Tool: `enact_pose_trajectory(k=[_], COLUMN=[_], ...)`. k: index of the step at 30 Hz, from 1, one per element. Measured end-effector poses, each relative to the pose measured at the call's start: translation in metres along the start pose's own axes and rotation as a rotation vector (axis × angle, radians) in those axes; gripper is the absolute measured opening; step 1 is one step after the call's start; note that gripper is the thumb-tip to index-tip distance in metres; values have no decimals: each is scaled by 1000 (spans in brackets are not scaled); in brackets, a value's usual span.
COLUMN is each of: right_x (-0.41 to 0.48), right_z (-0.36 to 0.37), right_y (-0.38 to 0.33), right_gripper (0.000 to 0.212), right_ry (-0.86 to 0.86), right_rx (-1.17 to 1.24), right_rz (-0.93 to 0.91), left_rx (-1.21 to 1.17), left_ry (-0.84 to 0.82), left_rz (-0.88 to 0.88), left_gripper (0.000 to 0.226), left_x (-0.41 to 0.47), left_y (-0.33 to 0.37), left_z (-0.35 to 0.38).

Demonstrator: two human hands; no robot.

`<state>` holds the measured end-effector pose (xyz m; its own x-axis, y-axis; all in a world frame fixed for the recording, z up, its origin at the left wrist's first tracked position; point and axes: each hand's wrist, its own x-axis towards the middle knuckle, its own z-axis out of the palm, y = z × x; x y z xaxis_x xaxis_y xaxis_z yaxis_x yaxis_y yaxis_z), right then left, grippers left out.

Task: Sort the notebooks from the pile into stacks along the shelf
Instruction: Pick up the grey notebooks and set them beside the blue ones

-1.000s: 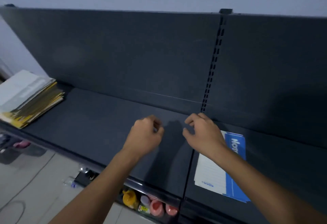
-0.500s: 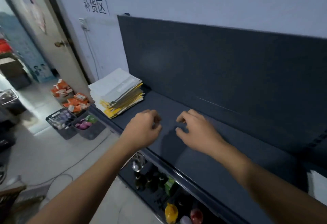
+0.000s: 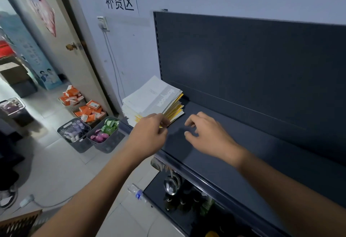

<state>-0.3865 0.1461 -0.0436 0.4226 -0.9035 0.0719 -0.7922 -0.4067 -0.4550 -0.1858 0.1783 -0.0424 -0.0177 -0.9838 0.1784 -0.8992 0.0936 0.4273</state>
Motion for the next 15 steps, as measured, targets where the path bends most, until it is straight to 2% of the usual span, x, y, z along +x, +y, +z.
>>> enact_pose_trajectory(k=[7,15], right_x=[71,117], right_z=[15,34], right_y=[-12,-21], right_gripper=[20,19], right_ry=[-4,-3], right_rx=[10,29], right_rz=[26,162], left_rx=[30,26], left_ry=[1,-12], left_rz=[59,117], left_gripper=[26,27], left_x=[61,112], left_y=[-41,-84], left_z=[-29,-40])
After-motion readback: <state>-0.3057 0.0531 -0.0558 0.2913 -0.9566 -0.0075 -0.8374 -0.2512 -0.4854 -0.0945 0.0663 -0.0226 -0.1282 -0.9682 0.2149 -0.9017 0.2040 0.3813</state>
